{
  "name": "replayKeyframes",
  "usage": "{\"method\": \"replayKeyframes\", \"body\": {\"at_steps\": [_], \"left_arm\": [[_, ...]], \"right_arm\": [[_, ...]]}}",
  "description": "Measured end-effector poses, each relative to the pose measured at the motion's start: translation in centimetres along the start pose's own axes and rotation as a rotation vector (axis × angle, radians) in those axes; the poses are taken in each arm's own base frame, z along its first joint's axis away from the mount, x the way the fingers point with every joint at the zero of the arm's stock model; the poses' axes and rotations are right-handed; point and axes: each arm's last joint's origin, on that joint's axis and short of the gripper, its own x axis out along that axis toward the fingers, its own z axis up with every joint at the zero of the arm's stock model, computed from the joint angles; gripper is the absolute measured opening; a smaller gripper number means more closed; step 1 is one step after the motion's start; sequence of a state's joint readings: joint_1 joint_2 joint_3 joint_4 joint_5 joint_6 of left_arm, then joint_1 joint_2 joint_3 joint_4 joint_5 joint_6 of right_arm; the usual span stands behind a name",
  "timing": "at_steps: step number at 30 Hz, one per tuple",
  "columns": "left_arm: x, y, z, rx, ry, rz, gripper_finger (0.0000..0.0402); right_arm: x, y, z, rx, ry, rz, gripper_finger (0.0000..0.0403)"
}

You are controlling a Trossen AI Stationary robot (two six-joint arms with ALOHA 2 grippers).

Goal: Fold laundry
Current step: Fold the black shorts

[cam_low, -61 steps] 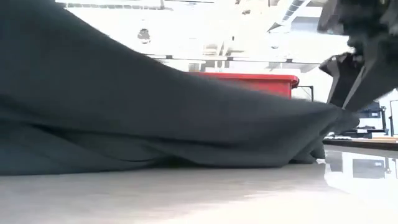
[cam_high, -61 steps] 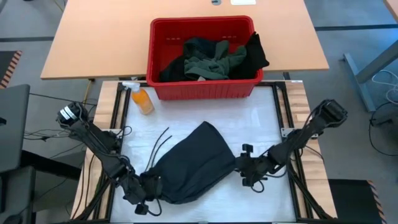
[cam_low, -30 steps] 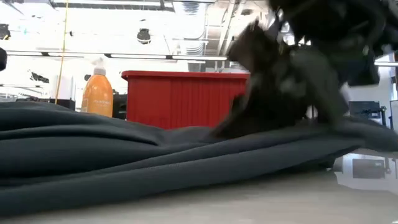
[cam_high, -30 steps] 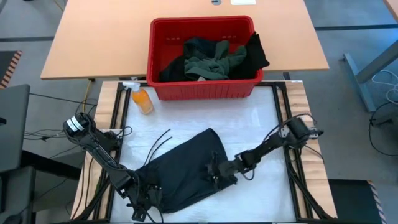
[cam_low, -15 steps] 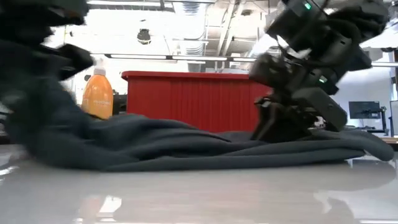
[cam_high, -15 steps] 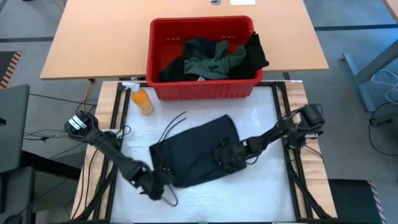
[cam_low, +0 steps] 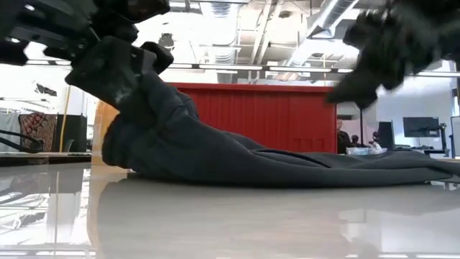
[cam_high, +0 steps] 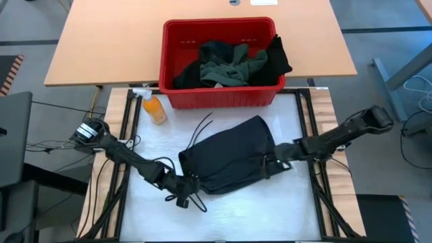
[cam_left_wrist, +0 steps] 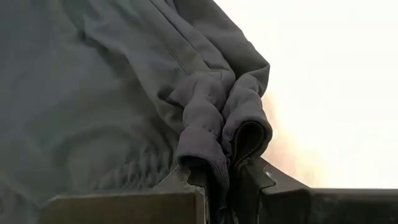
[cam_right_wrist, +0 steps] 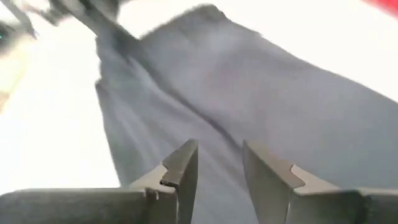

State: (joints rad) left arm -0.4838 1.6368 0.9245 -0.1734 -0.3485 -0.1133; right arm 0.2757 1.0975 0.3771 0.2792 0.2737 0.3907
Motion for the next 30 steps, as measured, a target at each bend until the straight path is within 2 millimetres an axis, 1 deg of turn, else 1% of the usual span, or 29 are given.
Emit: {"method": "replayKeyframes", "body": {"at_steps": [2, 4, 5, 7, 10, 12, 15, 17, 19, 21, 22, 26, 30], "left_arm": [[0.1, 0.4, 0.0, 0.011, 0.003, 0.009, 0.0019], [0.2, 0.6, 0.1, 0.005, -0.004, 0.017, 0.0019], [0.3, 0.8, 0.2, -0.001, -0.008, 0.020, 0.0019], [0.4, 1.2, 0.3, -0.017, -0.012, 0.028, 0.0019], [1.0, 1.7, 0.4, -0.041, -0.024, 0.040, 0.0019], [1.3, 1.8, 0.4, -0.048, -0.027, 0.041, 0.0019], [2.8, 1.8, 0.3, -0.048, -0.038, 0.027, 0.0019], [4.0, 1.7, -0.1, -0.044, -0.014, 0.018, 0.0019], [4.9, 1.5, -0.1, -0.044, -0.004, 0.025, 0.0019], [5.5, 1.4, 0.1, -0.044, -0.001, 0.039, 0.0019], [5.6, 1.4, 0.3, -0.043, -0.002, 0.040, 0.0019], [5.7, 1.4, 0.7, -0.027, -0.009, 0.041, 0.0019], [5.7, 1.4, 0.8, -0.029, -0.014, 0.048, 0.0019]], "right_arm": [[-0.7, 1.3, 1.1, 0.026, -0.113, 0.051, 0.0152], [-1.0, 2.7, 2.0, 0.040, -0.191, 0.064, 0.0152], [-0.9, 3.5, 2.3, 0.032, -0.209, 0.068, 0.0152], [-0.1, 5.0, 2.4, 0.004, -0.202, 0.038, 0.0152], [2.1, 7.2, 2.2, -0.061, -0.164, -0.003, 0.0152], [3.9, 8.7, 2.6, -0.099, -0.152, -0.015, 0.0152], [6.8, 10.5, 2.5, -0.172, -0.079, -0.044, 0.0152], [8.5, 11.5, 2.5, -0.220, -0.022, -0.064, 0.0152], [9.6, 12.0, 2.3, -0.261, 0.045, -0.096, 0.0152], [10.5, 12.4, 2.1, -0.276, 0.090, -0.115, 0.0152], [10.9, 12.4, 1.7, -0.283, 0.123, -0.130, 0.0152], [12.2, 12.4, 0.4, -0.266, 0.161, -0.126, 0.0162], [12.8, 12.3, -0.2, -0.262, 0.164, -0.125, 0.0192]]}}
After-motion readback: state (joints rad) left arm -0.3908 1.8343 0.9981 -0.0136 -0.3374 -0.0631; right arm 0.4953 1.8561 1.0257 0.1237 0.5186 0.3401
